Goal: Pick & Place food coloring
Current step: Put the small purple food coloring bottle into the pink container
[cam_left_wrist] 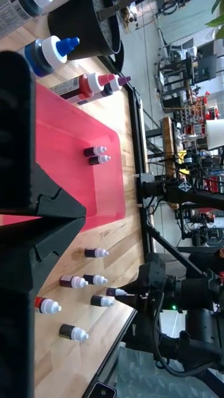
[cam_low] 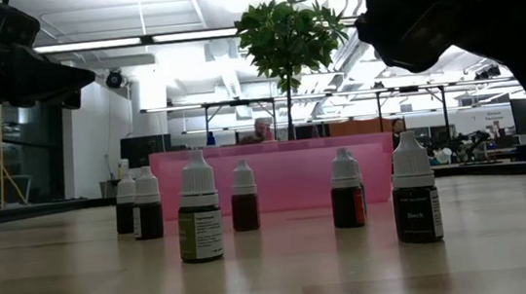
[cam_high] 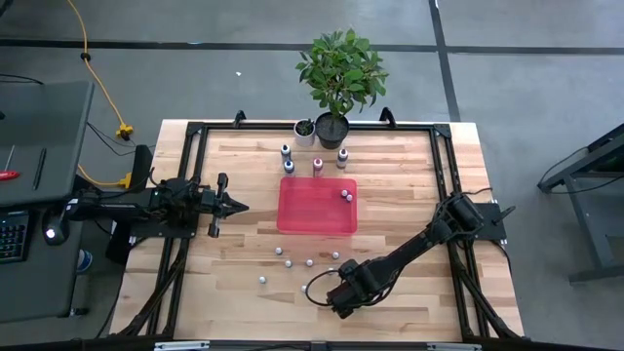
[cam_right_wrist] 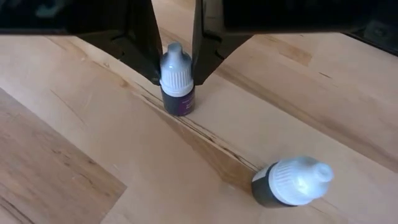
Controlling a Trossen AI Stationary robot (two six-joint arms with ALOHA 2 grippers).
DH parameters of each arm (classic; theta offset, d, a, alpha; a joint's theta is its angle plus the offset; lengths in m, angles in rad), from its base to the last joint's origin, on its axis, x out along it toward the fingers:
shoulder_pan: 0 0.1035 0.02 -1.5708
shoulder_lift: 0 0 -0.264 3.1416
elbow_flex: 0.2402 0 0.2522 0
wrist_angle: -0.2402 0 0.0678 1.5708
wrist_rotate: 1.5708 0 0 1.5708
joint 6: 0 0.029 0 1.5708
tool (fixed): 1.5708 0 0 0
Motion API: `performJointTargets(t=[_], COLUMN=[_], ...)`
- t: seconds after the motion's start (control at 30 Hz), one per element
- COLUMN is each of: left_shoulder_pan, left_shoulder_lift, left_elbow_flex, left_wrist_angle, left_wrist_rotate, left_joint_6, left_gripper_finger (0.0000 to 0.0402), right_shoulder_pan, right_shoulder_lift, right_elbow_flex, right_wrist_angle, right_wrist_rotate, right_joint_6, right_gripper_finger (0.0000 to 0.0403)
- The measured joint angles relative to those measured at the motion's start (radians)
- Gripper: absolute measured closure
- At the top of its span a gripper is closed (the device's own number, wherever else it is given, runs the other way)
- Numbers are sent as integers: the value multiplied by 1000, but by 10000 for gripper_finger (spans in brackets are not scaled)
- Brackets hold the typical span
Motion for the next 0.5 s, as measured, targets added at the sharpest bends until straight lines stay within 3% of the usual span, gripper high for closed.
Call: performJointTargets(t=[0.5], left_shoulder_pan=[0], left_shoulder_lift=[0], left_elbow_flex=[0], left_wrist_angle=[0], left_wrist_rotate=[0], left_joint_6=[0], left_gripper_finger=[401], right_shoulder_pan=[-1], right_shoulder_lift=[-68], right_elbow_flex=[0], right_wrist_angle=[-24], right_wrist_rotate=[14], right_joint_6=[-28], right_gripper_finger=[351])
